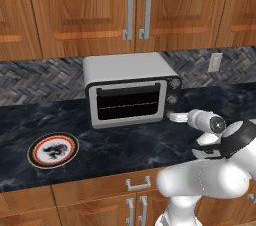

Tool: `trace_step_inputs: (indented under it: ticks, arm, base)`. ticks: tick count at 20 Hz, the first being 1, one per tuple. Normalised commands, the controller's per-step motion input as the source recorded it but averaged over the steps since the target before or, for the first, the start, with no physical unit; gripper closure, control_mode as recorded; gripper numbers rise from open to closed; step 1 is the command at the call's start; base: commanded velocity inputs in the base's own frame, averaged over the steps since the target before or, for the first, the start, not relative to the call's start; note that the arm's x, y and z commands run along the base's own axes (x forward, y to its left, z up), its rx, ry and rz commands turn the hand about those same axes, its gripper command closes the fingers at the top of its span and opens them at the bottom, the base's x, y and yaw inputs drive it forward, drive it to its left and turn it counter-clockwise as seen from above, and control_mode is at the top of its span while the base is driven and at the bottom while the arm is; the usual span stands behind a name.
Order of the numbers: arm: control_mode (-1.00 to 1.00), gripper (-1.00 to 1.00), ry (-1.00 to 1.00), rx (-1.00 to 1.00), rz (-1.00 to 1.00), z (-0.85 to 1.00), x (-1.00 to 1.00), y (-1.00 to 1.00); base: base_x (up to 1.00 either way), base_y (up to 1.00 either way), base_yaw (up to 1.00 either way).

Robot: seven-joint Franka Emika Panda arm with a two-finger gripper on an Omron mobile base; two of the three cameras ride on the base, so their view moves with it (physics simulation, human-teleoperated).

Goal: Pick up the bagel from the plate, place it on the toaster oven rack, close the door, and set the timer.

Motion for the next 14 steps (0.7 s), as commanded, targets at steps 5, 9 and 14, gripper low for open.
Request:
trace_step_inputs:
  ticks: [5,9,14]
  arm:
    - [-1.00,-1.00,0.20,0.00,0.04,1.00,-0.22,0.06]
    - [-1.00,-1.00,0.26,-0.01,0.00,0.81,-0.43,0.00]
    - [-1.00,-1.00,0.20,-0.11,0.00,0.59,-0.42,0.00]
  base:
    - [0.00,0.00,0.00]
    - [0.00,0.00,0.00]
    - [0.00,0.00,0.00]
